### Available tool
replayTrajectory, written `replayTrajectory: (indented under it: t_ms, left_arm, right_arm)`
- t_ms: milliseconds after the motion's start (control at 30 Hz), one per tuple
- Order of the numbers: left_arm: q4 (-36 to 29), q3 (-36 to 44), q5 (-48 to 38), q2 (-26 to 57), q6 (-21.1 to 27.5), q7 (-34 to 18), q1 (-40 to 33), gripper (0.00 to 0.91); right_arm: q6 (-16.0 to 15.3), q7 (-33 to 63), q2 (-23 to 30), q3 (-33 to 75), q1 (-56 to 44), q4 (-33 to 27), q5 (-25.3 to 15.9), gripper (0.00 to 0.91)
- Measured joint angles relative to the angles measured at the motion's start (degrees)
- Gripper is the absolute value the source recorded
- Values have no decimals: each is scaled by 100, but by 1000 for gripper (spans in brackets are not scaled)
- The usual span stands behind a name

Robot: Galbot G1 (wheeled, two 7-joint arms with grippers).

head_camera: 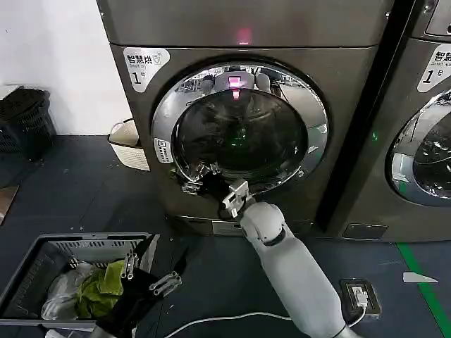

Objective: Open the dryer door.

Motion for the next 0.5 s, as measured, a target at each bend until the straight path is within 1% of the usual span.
replayTrajectory:
  t_ms: [500]
  left_arm:
    - [25,36,9,-19,-37,-1,-24,907]
  right_arm:
    - [70,130,293,-182,262,-514,-135,907]
